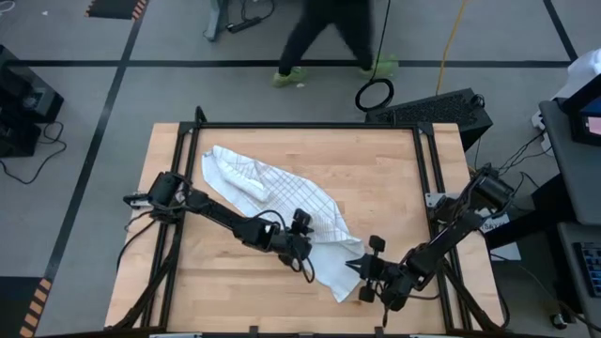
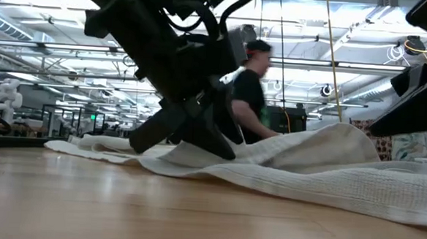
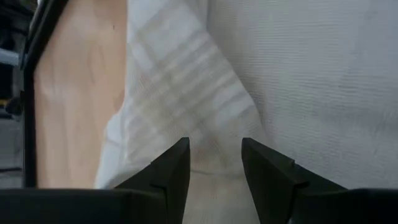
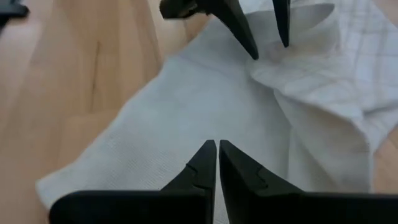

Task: Roll towel
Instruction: Fold the white towel

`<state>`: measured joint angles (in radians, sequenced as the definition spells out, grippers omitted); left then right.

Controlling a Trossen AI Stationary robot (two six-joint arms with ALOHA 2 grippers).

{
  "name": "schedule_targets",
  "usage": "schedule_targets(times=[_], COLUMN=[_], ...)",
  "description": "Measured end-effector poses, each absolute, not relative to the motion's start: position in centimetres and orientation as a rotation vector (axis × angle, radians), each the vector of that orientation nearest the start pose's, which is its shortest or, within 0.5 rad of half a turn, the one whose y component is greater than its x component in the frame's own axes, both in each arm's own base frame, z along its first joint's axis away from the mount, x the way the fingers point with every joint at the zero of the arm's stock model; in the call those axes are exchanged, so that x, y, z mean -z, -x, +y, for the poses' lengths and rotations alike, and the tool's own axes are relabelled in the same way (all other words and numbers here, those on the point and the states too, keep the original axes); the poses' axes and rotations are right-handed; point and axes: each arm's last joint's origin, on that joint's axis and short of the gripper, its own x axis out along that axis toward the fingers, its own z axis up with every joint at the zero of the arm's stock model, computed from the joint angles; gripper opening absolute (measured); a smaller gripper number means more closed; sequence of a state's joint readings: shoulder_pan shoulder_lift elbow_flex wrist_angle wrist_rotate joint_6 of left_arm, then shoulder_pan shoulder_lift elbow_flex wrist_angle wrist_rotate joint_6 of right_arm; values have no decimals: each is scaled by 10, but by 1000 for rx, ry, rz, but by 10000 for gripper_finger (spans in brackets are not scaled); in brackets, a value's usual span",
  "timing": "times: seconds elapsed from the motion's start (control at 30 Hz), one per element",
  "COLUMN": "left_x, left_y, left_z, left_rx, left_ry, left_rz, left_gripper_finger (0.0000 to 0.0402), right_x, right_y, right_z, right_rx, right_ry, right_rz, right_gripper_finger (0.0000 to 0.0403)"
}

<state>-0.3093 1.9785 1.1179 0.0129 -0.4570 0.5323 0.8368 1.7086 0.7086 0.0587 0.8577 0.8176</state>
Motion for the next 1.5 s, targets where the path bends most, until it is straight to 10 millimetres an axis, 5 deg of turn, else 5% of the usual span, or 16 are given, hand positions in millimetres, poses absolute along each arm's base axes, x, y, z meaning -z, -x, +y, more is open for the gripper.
schedule_targets(times=[0.27, 0.57, 0.73, 1.23, 1.5], left_x=[-130, -185, -184, -165, -147], left_y=[-380, -385, -387, -397, -405], left_z=[-94, -122, -109, -71, -67], left_rx=[57, 72, 170, 341, 325], left_ry=[-788, -1053, -1244, -1315, -1347], left_rz=[888, 890, 935, 1015, 1026], left_gripper_finger=[152, 152, 152, 150, 51], right_x=[-109, -104, -105, -105, -106], right_y=[-219, -222, -222, -222, -223], right_z=[205, 206, 206, 207, 208], right_rx=[250, 252, 256, 249, 245], right_ry=[-87, -124, -137, -191, -211], right_rz=[524, 520, 513, 521, 504], right_gripper_finger=[13, 13, 13, 13, 13])
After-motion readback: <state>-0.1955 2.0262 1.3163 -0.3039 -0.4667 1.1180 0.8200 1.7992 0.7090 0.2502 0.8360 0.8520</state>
